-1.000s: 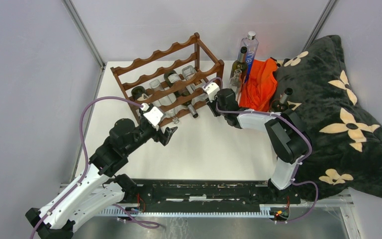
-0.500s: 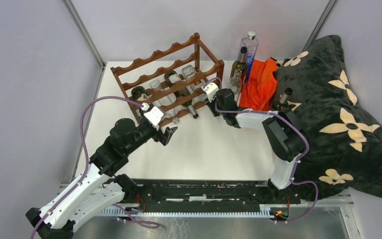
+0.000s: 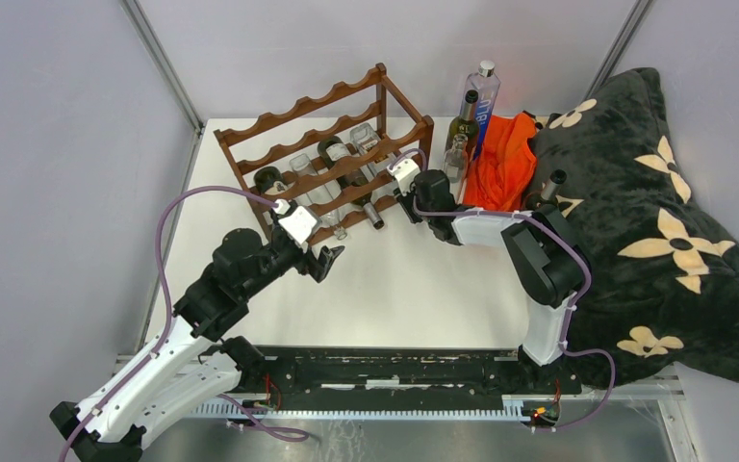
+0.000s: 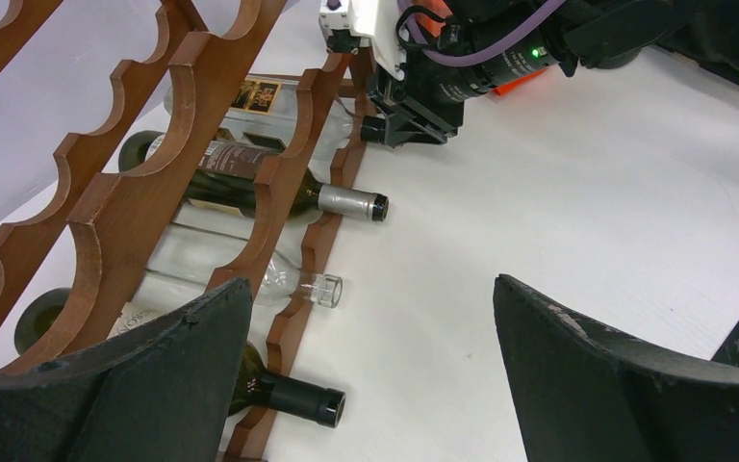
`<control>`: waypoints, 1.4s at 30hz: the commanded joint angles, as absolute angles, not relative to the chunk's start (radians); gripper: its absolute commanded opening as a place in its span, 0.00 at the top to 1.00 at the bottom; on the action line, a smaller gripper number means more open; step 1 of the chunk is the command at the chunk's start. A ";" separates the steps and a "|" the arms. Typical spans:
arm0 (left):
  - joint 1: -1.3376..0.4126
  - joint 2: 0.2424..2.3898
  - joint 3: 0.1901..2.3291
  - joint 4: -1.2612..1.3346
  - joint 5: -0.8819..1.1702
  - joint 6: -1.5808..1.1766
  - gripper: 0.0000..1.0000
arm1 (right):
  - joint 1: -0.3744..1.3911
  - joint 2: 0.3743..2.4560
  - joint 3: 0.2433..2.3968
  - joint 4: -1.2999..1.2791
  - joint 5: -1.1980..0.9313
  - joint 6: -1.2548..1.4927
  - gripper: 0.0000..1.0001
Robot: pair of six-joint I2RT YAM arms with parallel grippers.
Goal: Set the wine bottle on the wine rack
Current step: Place the wine bottle in the wine rack.
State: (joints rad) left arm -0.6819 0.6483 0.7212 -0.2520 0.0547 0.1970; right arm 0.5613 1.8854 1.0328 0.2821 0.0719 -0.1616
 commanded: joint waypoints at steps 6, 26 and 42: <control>-0.675 0.652 0.725 -0.204 0.067 0.207 0.00 | 0.563 1.966 1.081 0.237 0.056 -0.136 0.93; -0.671 0.660 0.727 -0.207 0.070 0.209 0.00 | 0.538 1.931 1.044 0.331 -0.045 -0.114 0.86; -0.667 0.658 0.726 -0.205 0.075 0.209 0.00 | 0.537 1.911 1.048 0.278 -0.019 -0.213 0.53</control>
State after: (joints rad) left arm -0.6735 0.6613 0.7200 -0.2520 0.0566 0.1970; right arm 0.5304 1.9141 1.0409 0.3035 -0.0193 -0.1890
